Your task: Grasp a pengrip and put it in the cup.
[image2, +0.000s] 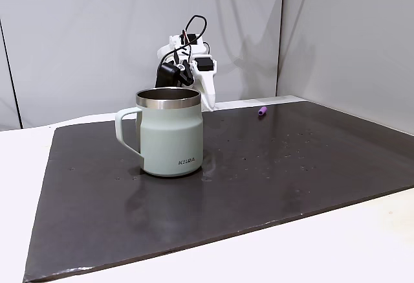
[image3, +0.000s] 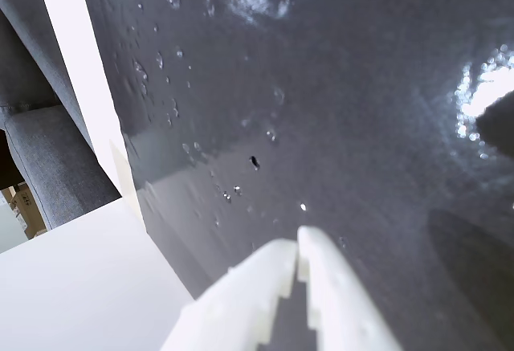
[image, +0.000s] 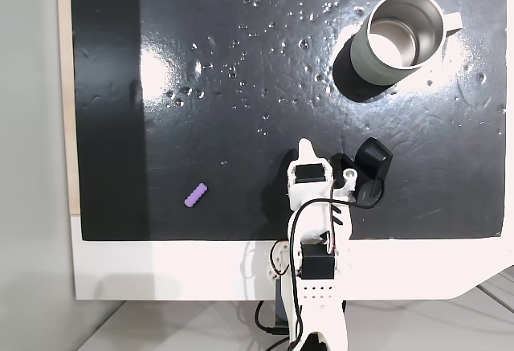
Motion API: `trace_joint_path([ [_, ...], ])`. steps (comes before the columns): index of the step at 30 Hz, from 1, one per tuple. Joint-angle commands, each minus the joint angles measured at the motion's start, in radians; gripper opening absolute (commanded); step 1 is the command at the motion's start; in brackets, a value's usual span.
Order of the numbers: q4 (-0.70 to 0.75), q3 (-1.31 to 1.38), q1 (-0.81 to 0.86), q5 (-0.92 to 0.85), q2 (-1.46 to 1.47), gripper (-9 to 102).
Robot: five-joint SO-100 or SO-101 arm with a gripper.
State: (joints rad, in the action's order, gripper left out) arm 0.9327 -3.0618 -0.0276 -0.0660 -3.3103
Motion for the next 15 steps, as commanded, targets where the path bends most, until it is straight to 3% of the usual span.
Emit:
trace_joint_path([
  [1, -0.041, 0.005, -0.009, 0.005, -0.008, 0],
  [15, -0.041, 0.005, -0.003, 0.012, -0.008, 0],
])
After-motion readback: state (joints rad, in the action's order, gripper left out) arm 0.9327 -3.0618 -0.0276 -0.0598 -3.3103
